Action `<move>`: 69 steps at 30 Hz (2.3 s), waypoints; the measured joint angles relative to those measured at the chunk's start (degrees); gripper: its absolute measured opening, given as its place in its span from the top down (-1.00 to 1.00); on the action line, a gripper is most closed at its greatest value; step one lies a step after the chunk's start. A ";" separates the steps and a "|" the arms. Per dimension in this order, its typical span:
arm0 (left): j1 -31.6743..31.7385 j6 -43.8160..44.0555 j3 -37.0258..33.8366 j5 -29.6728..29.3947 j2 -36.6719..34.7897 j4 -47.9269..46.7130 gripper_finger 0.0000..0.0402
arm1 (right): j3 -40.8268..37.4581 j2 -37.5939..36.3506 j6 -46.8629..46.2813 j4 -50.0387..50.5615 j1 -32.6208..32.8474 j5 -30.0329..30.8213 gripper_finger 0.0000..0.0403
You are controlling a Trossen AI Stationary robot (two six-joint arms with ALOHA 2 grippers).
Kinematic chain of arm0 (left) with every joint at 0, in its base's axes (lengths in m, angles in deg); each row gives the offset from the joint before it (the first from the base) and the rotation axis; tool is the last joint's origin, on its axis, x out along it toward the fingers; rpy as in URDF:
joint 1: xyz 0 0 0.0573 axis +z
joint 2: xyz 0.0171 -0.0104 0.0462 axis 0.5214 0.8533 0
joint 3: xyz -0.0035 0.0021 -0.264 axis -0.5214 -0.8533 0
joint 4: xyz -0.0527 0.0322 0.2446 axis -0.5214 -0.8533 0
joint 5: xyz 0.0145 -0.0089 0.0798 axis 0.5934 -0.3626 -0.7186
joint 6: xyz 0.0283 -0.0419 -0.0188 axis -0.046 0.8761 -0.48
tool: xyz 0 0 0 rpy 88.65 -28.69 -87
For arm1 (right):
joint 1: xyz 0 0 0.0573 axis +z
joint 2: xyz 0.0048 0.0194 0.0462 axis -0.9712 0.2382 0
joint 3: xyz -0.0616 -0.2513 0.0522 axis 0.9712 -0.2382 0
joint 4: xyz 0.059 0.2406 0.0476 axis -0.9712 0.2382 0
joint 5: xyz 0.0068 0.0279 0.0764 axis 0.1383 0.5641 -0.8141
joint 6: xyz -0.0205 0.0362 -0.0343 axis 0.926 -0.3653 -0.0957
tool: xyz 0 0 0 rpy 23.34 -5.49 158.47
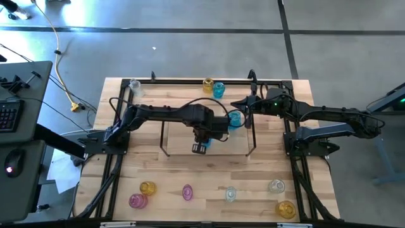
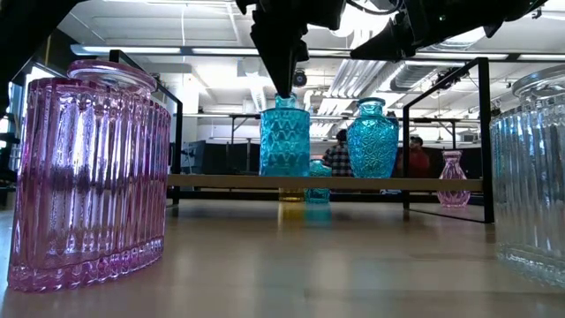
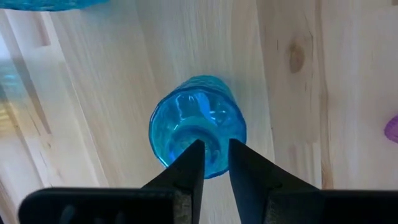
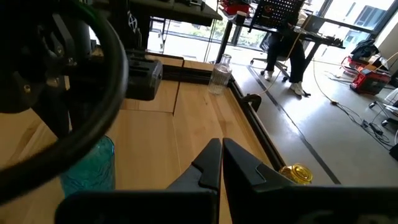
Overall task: Sort vases onto shelf
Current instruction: Put the left blue vase aligned with the other blue vase on the shelf
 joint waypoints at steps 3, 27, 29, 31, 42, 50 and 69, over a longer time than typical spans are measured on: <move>0.02 -0.02 -0.94 -0.03 0.04 0.37 0.65 | 0.00 0.00 0.01 0.07 0.00 0.02 1.00; -0.91 -0.65 3.13 -2.71 0.02 0.89 0.62 | 0.00 0.00 0.00 1.05 0.02 0.02 1.00; -1.22 -0.61 3.13 -2.71 0.00 0.68 0.62 | 0.00 0.00 0.02 1.59 0.01 0.02 1.00; -1.61 -0.61 3.13 -2.71 -0.45 0.88 0.62 | 0.00 0.00 0.28 1.84 0.00 0.03 1.00; -1.88 0.46 3.13 -2.71 -6.28 6.17 0.65 | 0.02 0.00 0.26 2.05 0.00 0.04 1.00; -1.86 0.67 -1.14 -0.42 -10.41 10.75 0.89 | 0.02 0.00 -0.01 2.12 0.00 0.04 1.00; -1.49 4.64 -61.61 1.04 -45.38 71.83 1.00 | 0.02 1.38 -5.59 -1.35 4.33 0.15 1.00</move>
